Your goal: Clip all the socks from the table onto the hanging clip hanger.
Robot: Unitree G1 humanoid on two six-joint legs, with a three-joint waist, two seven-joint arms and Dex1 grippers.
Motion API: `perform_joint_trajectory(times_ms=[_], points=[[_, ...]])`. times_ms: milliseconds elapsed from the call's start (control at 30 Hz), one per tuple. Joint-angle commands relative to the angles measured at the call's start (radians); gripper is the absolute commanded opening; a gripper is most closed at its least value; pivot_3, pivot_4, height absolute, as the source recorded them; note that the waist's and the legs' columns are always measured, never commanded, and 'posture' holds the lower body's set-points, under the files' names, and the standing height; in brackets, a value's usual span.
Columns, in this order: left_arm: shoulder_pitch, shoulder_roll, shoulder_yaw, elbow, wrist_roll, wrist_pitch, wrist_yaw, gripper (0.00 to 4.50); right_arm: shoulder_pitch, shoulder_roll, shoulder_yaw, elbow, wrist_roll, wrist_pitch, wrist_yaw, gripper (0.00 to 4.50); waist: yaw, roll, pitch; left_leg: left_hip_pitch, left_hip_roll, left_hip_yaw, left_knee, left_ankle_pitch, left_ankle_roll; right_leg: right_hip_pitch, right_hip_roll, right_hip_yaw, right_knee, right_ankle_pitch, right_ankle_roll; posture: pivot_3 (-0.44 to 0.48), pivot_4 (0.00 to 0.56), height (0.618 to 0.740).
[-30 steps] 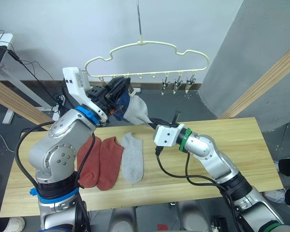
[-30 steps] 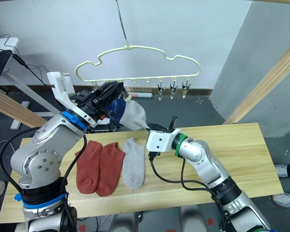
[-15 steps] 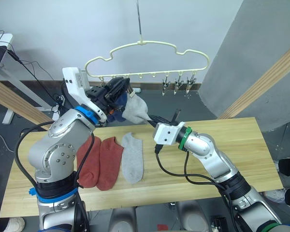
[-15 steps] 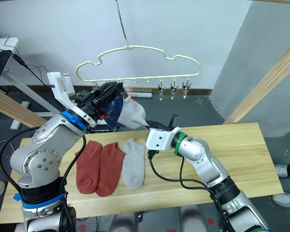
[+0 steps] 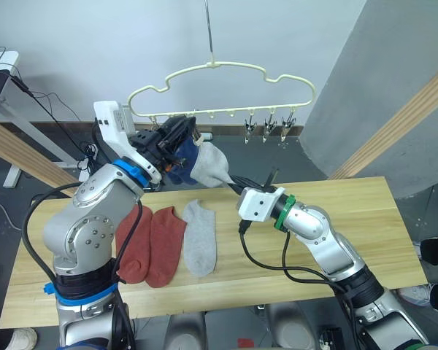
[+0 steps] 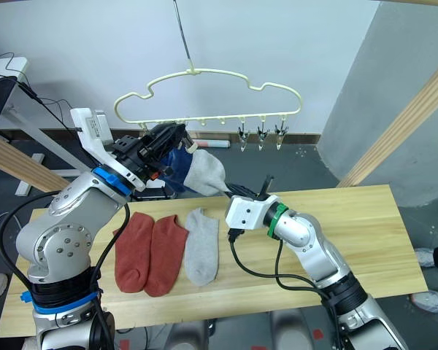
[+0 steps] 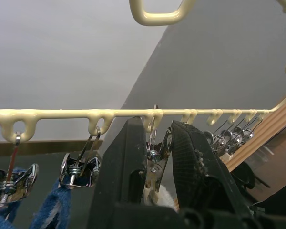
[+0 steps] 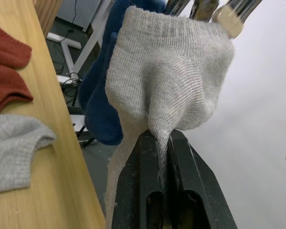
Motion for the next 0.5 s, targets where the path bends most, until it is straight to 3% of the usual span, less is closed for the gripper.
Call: perform_joint_trajectory(times_ms=[33,500], points=[[-0.007,0.001,0.000,-0.025,-0.010,-0.022,0.001,0.67,-0.010,0.024,0.005,-0.039,0.017,-0.010,0.000,0.00,-0.002,0.000,0.000,0.000,0.000,0.000,0.000,0.000,0.000,0.000,0.000,0.000,0.000,0.000,0.000,-0.137,0.337,0.740],[-0.010,-0.001,0.003,-0.026,-0.015,-0.021,0.010,0.67,-0.010,0.084,0.007,-0.010,0.033,0.057,0.019,0.00,-0.004,0.000,0.000,0.000,0.000,0.000,0.000,0.000,0.000,0.000,0.000,0.000,0.000,0.000,0.000,-0.124,0.332,0.740]])
